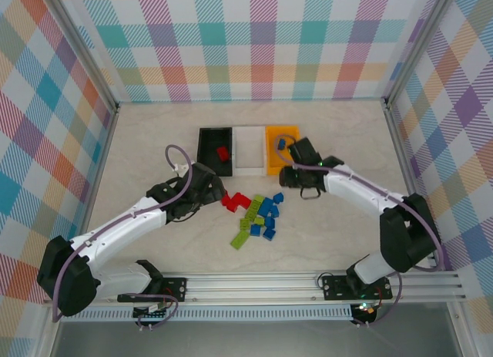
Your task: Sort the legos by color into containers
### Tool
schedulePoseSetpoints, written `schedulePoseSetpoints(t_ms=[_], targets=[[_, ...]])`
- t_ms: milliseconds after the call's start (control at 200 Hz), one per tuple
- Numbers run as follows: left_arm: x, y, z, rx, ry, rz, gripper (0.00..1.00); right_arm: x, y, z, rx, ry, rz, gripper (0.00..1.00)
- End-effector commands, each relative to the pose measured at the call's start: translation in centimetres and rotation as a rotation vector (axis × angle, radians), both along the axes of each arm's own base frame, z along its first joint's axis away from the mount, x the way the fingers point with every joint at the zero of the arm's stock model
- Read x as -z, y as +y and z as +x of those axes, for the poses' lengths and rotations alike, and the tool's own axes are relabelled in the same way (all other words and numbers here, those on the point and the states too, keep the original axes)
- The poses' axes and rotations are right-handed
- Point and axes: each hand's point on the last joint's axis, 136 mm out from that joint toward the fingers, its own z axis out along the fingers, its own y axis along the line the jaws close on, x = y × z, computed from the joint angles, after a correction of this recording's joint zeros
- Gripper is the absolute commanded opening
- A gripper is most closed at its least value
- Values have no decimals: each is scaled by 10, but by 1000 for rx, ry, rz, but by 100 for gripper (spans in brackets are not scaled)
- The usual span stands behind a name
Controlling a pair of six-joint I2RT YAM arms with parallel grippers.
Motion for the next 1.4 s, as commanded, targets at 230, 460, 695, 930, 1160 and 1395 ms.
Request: schedulePoseSetpoints(t_ms=[230, 460, 695, 930, 1160, 1395], targets=[[15, 0, -14, 27, 51, -5, 100, 17, -1, 109, 68, 16, -3, 48], [29, -10, -13, 65, 94, -7, 97, 12, 4, 122, 75, 20, 28, 72], [46, -35, 12, 93, 132, 0, 94, -18, 6, 92, 42, -51, 85, 72], [63, -48, 39, 43, 144, 10, 85, -22, 0, 68, 39, -70, 109, 72], [88, -43, 54, 5, 178, 87, 77, -27, -1, 62, 35, -84, 129, 72], [99, -34, 72, -34, 174, 88, 72, -34, -1, 61, 32, -102, 137, 72]])
